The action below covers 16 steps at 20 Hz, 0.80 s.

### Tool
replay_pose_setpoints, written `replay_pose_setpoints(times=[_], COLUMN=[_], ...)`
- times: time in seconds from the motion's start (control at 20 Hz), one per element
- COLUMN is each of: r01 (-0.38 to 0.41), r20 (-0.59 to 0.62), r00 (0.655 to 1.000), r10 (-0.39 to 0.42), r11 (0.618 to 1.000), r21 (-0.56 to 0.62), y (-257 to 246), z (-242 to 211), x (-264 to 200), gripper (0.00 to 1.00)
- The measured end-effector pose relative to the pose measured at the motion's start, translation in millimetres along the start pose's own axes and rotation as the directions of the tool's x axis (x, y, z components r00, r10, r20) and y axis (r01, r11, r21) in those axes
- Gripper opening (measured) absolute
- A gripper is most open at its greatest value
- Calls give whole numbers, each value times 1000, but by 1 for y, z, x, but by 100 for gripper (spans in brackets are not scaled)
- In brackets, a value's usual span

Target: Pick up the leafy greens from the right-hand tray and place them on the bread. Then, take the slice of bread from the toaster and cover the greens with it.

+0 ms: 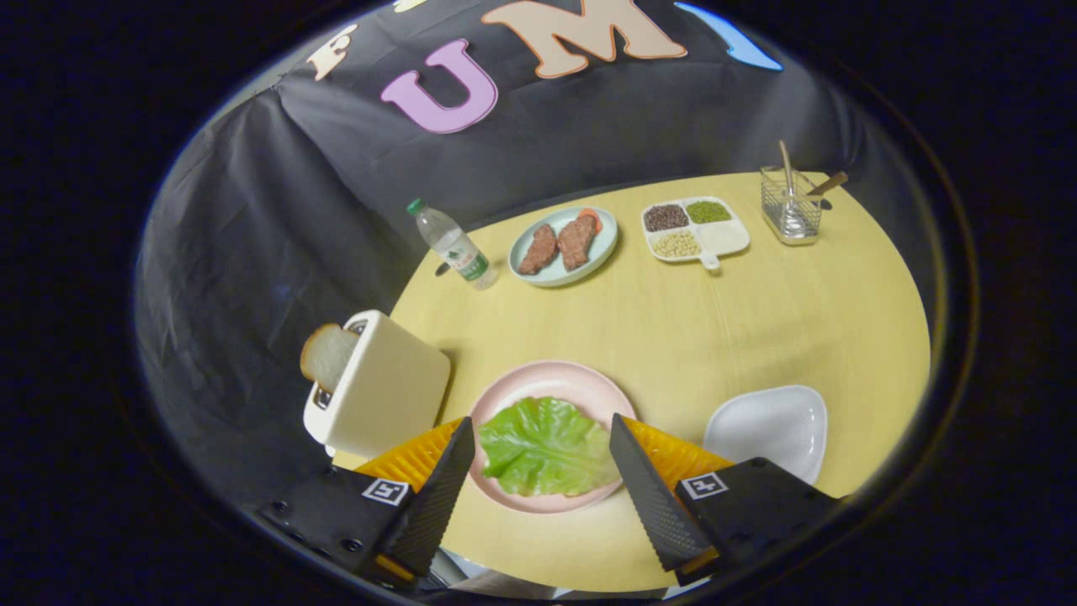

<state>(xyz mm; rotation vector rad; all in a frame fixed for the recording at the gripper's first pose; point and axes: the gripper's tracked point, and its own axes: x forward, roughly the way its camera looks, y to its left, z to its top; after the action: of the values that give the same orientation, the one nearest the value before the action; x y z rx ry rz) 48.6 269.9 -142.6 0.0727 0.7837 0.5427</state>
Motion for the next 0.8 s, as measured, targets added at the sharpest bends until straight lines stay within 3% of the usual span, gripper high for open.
replay_pose_setpoints(times=[0.4, 0.8], r01=[-10, -67], r20=[127, 75], r00=[992, 994], r10=[13, 75], r11=[1000, 993], r21=[-22, -100], y=[125, 240], z=[48, 42], x=[9, 56], gripper=[100, 100])
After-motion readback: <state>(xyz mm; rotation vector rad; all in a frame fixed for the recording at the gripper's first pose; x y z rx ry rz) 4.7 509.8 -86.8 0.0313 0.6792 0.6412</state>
